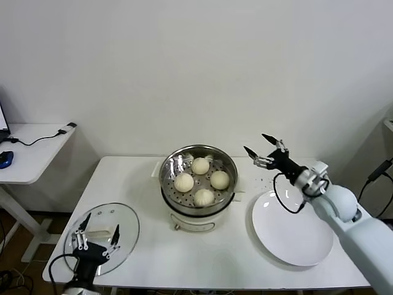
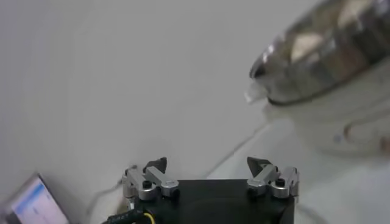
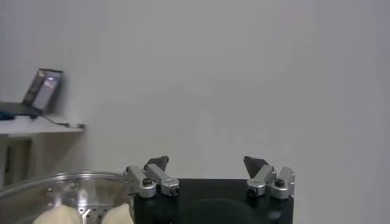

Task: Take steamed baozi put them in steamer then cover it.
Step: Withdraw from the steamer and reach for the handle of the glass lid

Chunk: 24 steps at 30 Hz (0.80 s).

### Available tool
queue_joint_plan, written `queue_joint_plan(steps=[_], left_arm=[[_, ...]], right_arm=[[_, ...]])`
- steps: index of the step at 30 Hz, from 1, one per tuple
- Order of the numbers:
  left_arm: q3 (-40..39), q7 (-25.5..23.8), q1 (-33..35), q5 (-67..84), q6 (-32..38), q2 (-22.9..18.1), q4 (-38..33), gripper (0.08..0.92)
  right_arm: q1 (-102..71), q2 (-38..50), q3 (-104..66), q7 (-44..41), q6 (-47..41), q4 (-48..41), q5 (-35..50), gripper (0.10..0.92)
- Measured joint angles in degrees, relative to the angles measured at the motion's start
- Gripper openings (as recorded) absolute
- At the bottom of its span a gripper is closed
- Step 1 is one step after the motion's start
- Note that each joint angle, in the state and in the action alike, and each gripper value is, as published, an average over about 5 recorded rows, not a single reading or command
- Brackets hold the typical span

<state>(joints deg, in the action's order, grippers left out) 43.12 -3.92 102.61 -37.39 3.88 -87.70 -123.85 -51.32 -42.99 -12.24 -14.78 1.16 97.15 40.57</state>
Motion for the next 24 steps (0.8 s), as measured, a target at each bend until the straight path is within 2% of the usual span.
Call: queue_joint_plan(steps=[12, 24], left_arm=[[4.2, 2.4, -3.7, -31.9, 3.7, 1.4, 6.7, 0.823], [4.5, 5.7, -8.7, -40.9, 4.0, 1.7, 18.0, 0.823]], right_arm=[[-18.0, -8.1, -15.5, -0.5, 0.8, 1.3, -5.8, 0.823], [-23.2, -11.5, -20.7, -0.7, 2.3, -1.3, -9.0, 0.823]])
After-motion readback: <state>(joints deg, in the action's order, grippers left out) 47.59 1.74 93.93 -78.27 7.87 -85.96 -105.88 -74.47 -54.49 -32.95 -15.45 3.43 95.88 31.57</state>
